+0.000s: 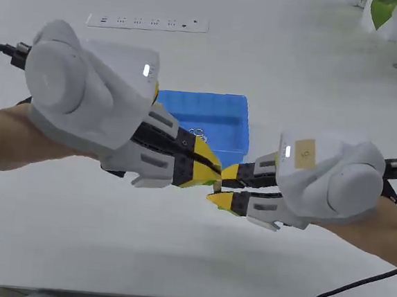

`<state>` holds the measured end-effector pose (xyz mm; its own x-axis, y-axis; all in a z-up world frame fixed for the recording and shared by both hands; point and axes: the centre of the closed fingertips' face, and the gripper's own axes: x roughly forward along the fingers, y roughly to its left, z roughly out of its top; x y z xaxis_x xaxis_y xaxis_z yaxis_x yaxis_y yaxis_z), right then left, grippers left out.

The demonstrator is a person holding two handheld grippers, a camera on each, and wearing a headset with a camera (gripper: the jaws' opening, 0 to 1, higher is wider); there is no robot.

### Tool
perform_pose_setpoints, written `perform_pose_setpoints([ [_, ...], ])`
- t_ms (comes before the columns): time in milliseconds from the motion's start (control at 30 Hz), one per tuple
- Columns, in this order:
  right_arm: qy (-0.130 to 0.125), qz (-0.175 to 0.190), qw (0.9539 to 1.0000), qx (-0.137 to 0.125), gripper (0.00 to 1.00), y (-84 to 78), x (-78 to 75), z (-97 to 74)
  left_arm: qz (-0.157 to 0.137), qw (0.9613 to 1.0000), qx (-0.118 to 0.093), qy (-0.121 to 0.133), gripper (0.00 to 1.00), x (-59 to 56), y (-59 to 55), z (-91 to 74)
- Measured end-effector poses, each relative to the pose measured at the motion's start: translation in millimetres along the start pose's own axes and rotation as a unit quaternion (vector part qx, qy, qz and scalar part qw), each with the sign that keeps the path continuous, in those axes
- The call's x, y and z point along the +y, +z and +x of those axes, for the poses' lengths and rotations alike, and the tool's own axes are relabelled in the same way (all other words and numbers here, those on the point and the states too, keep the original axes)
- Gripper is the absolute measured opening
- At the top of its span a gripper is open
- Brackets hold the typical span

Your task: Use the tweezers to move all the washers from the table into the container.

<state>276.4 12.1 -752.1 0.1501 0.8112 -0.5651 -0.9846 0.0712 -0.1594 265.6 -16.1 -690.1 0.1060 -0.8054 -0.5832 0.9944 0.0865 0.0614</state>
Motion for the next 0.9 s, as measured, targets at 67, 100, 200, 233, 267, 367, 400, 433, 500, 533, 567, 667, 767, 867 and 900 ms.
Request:
perform_pose_setpoints([
  [67,-0.002,0.002,1.0000,0.002,0.11,-4.2,-1.1,0.4,-0.002,1.0000,0.002,0.000,0.06,1.1,-1.5,2.7],
  [100,-0.004,0.007,1.0000,0.003,0.11,-6.5,-1.8,0.2,-0.003,1.0000,0.002,-0.001,0.06,1.4,-1.9,4.2],
  [200,-0.009,0.013,0.9999,0.004,0.11,-11.5,-4.7,0.2,-0.001,1.0000,0.005,-0.001,0.06,3.9,-2.8,9.5],
  [233,-0.010,0.014,0.9998,0.003,0.11,-12.5,-5.5,0.3,-0.001,1.0000,0.006,-0.002,0.06,4.9,-3.0,10.5],
  [267,-0.010,0.017,0.9998,0.004,0.11,-14.4,-6.9,1.0,-0.001,1.0000,0.007,-0.003,0.06,5.6,-3.5,11.6],
  [367,-0.014,0.022,0.9996,0.005,0.11,-17.9,-10.5,2.6,-0.001,0.9999,0.010,-0.004,0.06,9.9,-5.8,14.9],
  [400,-0.015,0.025,0.9995,0.005,0.11,-18.7,-11.4,3.6,-0.001,0.9999,0.011,-0.004,0.06,10.8,-6.3,15.7],
  [433,-0.017,0.026,0.9995,0.005,0.11,-19.4,-12.0,4.0,-0.002,0.9999,0.012,-0.003,0.06,12.3,-7.2,16.6],
  [500,-0.016,0.031,0.9994,0.005,0.11,-21.0,-12.9,5.4,-0.002,0.9999,0.014,-0.004,0.06,13.7,-9.4,17.8],
  [533,-0.017,0.031,0.9994,0.006,0.11,-22.2,-13.4,6.4,-0.002,0.9999,0.016,-0.005,0.06,13.8,-10.4,18.4],
  [567,-0.016,0.031,0.9994,0.007,0.11,-23.1,-13.5,7.1,0.001,0.9998,0.020,-0.006,0.06,14.2,-12.3,18.5],
  [667,-0.015,0.034,0.9993,0.006,0.12,-24.2,-14.7,8.3,-0.001,0.9998,0.021,-0.007,0.06,15.2,-13.4,18.9],
  [767,-0.016,0.038,0.9991,0.005,0.12,-25.8,-15.3,9.4,-0.001,0.9997,0.023,-0.009,0.06,17.6,-15.2,20.0],
  [867,-0.014,0.042,0.9990,0.006,0.12,-27.4,-15.7,10.4,0.002,0.9996,0.027,-0.011,0.06,18.3,-16.3,21.6],
  [900,-0.014,0.041,0.9990,0.006,0.12,-27.8,-16.0,10.6,0.002,0.9995,0.028,-0.012,0.06,18.1,-16.6,21.9],
])
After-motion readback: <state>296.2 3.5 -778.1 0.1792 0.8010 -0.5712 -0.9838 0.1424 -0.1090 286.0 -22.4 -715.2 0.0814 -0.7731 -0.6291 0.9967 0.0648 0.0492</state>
